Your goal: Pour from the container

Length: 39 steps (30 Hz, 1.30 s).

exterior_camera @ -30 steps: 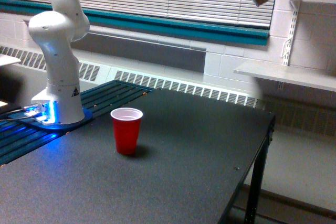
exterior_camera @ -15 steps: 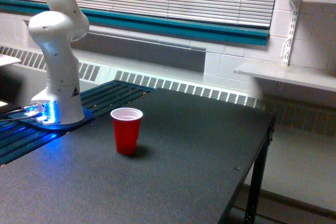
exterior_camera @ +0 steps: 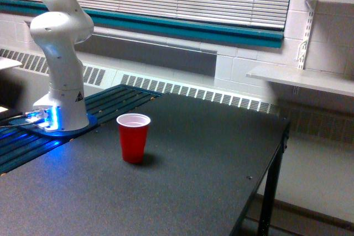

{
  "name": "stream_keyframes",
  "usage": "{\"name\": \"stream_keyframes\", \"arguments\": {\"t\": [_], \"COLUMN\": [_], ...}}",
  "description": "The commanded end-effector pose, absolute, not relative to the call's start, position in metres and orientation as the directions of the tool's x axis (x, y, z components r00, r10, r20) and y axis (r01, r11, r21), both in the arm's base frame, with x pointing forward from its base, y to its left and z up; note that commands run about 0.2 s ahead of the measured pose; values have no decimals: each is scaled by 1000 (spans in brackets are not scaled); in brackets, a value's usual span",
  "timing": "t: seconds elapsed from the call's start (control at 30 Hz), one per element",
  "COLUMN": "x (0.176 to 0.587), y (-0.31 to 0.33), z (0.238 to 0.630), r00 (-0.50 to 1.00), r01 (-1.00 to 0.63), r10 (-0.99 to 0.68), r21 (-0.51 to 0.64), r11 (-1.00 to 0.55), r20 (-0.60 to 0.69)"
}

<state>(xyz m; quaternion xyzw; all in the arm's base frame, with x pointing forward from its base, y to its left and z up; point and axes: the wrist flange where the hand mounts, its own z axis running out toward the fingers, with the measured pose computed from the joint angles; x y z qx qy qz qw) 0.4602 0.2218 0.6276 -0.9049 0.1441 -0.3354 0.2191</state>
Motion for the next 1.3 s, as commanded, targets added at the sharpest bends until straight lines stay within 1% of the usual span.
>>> {"name": "stream_keyframes", "arguments": {"t": [0.03, 0.47, 0.77, 1.0, 1.17, 1.3], "x": [461, 442, 422, 405, 394, 385], "y": [174, 109, 72, 39, 15, -7], "z": [607, 560, 516, 484, 472, 456], "r00": [718, 702, 703, 691, 673, 660], "r01": [-175, -285, -362, -430, -474, -519], "r10": [-444, -504, -537, -582, -618, -644], "r21": [-478, -450, -416, -403, -405, -385], "r11": [-861, -846, -834, -808, -782, -763], "r20": [536, 503, 466, 429, 406, 387]}}
